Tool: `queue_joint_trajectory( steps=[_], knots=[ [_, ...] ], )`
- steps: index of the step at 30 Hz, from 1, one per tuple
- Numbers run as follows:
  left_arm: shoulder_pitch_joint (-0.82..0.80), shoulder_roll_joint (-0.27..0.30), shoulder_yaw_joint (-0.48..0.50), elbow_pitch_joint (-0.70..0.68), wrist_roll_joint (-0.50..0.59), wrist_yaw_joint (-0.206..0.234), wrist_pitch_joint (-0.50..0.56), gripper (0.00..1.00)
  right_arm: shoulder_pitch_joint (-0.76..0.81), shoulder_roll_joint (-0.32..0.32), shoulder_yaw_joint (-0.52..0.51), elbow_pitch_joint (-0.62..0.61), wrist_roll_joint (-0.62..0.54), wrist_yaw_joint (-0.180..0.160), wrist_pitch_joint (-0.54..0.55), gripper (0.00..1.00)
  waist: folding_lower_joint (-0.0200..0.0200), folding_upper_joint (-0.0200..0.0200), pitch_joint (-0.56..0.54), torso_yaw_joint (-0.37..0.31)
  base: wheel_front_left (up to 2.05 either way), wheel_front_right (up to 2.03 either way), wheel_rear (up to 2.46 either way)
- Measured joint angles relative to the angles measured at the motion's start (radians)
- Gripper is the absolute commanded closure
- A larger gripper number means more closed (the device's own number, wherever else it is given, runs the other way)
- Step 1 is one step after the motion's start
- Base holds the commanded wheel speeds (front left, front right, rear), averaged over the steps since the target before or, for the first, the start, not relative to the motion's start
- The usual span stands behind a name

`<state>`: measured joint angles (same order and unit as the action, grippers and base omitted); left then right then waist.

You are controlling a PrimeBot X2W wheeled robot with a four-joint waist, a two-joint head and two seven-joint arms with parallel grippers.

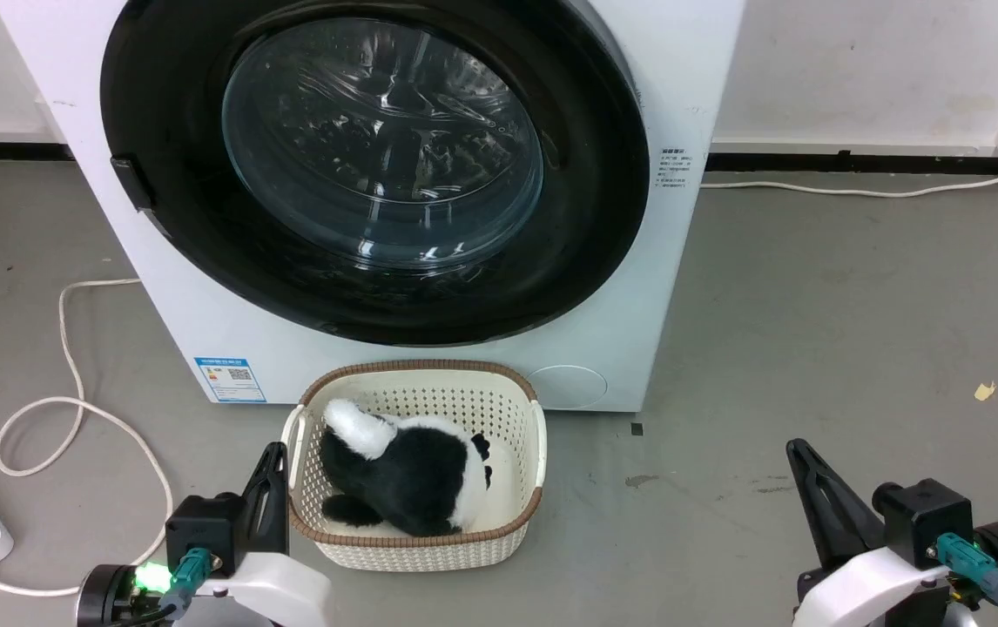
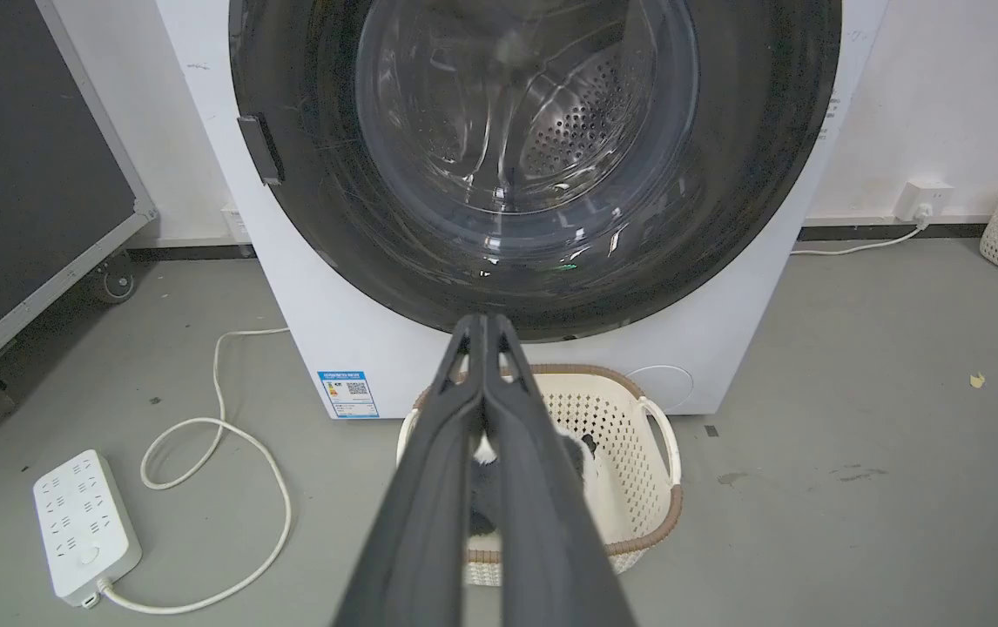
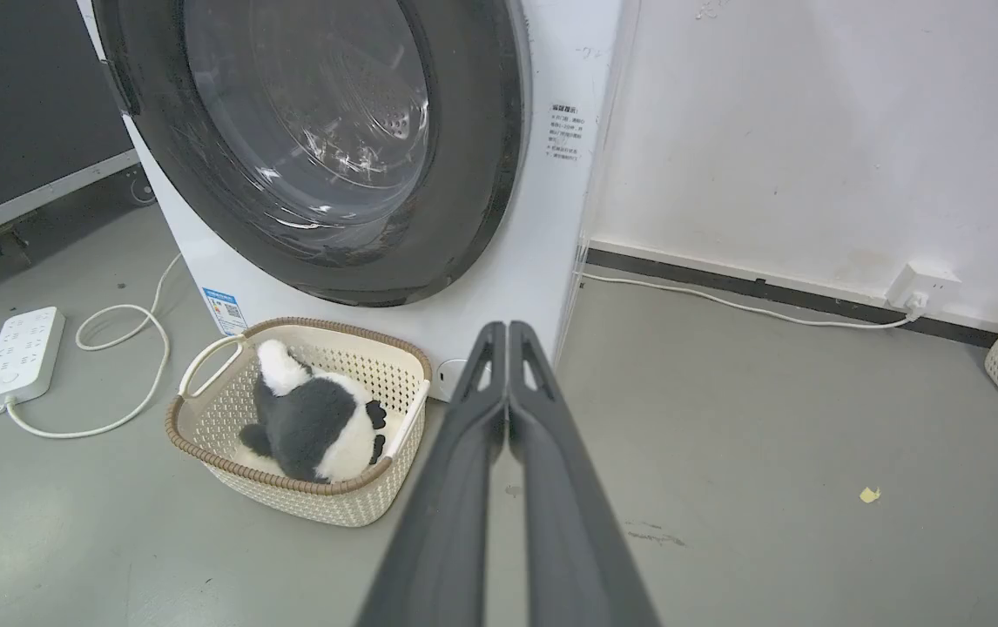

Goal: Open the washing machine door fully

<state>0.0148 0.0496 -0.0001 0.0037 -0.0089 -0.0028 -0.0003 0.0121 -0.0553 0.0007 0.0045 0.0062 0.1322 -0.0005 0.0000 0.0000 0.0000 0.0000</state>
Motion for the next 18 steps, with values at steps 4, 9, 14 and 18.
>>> queue_joint_trajectory(
  steps=[4, 9, 14, 18],
  knots=[
    [0.001, 0.000, 0.000, 0.001, -0.002, 0.000, 0.000, 0.00, 0.000, 0.000, 0.000, 0.000, 0.000, 0.000, 0.000, 0.00, 0.0000, 0.0000, 0.000, 0.000, 0.00, 0.00, 0.00],
    [0.001, 0.000, -0.005, 0.001, -0.002, 0.001, -0.002, 0.00, 0.000, 0.000, 0.000, 0.001, 0.002, 0.000, -0.002, 0.00, 0.0000, 0.0000, 0.000, 0.000, 0.00, 0.00, 0.00],
    [0.001, 0.000, -0.015, 0.001, -0.004, 0.004, -0.011, 0.00, 0.001, 0.000, 0.000, 0.001, 0.002, 0.000, -0.011, 0.00, 0.0000, 0.0000, 0.002, 0.000, 0.00, 0.00, 0.00],
    [0.001, 0.000, -0.020, 0.001, -0.005, 0.010, -0.020, 0.00, 0.001, 0.000, 0.000, 0.001, 0.003, 0.000, -0.020, 0.00, 0.0000, 0.0000, 0.007, 0.002, 0.00, 0.00, 0.00]
  ],
)
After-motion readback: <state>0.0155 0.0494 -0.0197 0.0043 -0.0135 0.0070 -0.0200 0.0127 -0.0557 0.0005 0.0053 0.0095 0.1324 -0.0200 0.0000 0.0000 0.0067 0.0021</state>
